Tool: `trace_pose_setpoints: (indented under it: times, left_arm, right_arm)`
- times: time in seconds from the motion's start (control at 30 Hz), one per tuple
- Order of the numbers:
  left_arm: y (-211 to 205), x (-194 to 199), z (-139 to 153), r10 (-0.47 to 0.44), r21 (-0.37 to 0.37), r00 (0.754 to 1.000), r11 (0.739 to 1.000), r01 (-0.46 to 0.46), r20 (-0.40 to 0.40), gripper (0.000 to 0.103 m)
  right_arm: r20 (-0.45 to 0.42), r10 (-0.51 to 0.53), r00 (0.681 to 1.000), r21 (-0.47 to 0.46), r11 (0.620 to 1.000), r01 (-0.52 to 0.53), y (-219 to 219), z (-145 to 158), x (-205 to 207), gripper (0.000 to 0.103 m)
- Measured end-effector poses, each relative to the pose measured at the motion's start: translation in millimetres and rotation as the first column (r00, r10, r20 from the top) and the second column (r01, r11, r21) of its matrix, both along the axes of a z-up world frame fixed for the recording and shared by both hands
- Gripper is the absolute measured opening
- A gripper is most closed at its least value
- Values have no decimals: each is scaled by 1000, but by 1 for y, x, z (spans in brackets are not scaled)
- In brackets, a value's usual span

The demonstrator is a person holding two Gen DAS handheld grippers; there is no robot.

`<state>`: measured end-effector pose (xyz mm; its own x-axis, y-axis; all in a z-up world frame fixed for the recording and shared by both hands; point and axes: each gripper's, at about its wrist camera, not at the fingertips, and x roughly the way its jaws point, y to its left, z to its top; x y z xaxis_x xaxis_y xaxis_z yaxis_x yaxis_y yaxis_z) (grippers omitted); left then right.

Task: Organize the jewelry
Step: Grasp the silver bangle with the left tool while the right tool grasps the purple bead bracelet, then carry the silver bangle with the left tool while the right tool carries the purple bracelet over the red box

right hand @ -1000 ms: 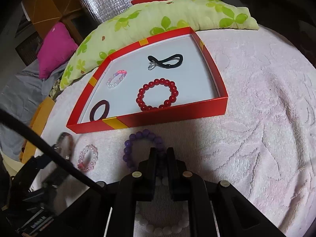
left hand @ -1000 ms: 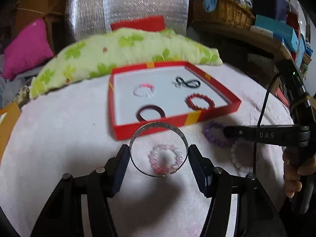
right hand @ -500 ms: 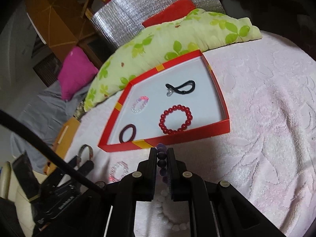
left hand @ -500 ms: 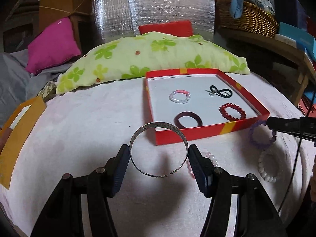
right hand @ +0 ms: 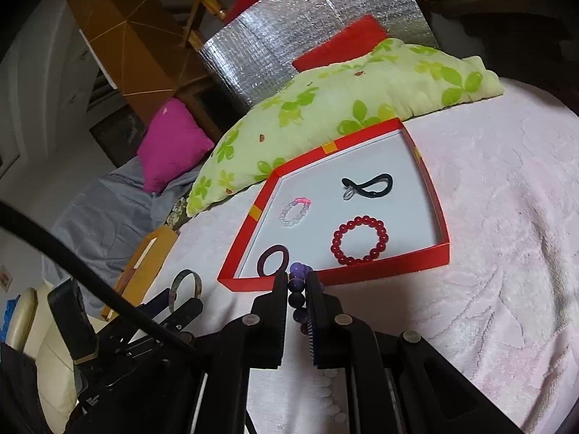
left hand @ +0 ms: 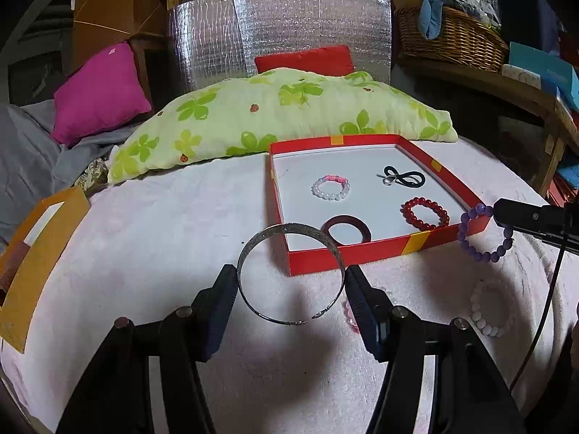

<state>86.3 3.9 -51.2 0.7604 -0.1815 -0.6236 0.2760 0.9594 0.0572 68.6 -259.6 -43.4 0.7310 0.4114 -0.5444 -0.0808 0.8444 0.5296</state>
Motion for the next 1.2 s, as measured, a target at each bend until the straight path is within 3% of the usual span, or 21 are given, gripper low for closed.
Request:
trace_pose_setpoints:
  times: [0.77, 1.2]
  left_arm:
    - [5, 2, -1, 48, 25, 999, 999, -48, 2, 63]
    - [6, -1, 4, 36, 0, 999, 999, -36, 4, 63]
  right_arm:
    - [9, 12, 1000, 18, 1000, -12, 2, -1, -1, 11]
    - [50, 21, 999, 184, 982, -30, -15, 9, -5, 11]
